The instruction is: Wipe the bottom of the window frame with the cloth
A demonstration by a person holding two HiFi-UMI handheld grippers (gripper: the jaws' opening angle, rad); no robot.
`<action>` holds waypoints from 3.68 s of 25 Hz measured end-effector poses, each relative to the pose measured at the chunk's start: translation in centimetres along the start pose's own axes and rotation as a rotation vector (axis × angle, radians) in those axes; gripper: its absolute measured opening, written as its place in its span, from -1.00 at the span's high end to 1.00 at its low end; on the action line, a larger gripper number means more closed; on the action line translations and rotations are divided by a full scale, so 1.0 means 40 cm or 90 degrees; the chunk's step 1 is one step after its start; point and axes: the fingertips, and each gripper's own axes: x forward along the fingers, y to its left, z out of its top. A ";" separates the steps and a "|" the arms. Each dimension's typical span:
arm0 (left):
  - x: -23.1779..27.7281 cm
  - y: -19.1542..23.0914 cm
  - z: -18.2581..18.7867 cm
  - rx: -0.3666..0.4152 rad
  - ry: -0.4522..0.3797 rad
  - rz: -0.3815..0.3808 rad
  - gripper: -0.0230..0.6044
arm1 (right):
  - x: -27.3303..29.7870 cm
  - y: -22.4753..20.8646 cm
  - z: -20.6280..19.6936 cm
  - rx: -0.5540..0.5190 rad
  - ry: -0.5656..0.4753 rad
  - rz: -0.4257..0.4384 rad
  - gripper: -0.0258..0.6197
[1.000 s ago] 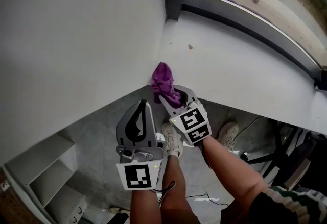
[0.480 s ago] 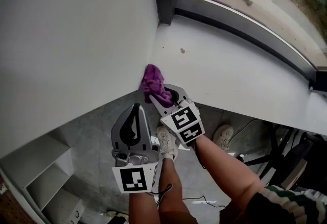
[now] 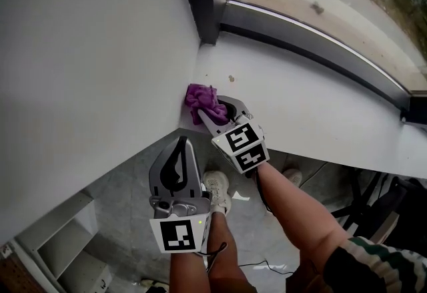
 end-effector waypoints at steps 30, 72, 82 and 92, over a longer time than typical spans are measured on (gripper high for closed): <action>0.224 -0.091 0.040 -0.007 0.014 -0.065 0.91 | -0.020 -0.219 0.015 0.013 0.035 -0.059 0.45; 0.301 -0.475 0.042 0.029 0.036 -0.273 0.91 | -0.360 -0.482 -0.150 0.092 0.049 -0.214 0.45; 0.316 -0.582 0.050 0.041 0.038 -0.307 0.91 | -0.461 -0.549 -0.205 0.110 0.049 -0.242 0.45; 0.320 -0.714 0.082 0.056 0.031 -0.341 0.91 | -0.583 -0.633 -0.267 0.123 0.061 -0.273 0.45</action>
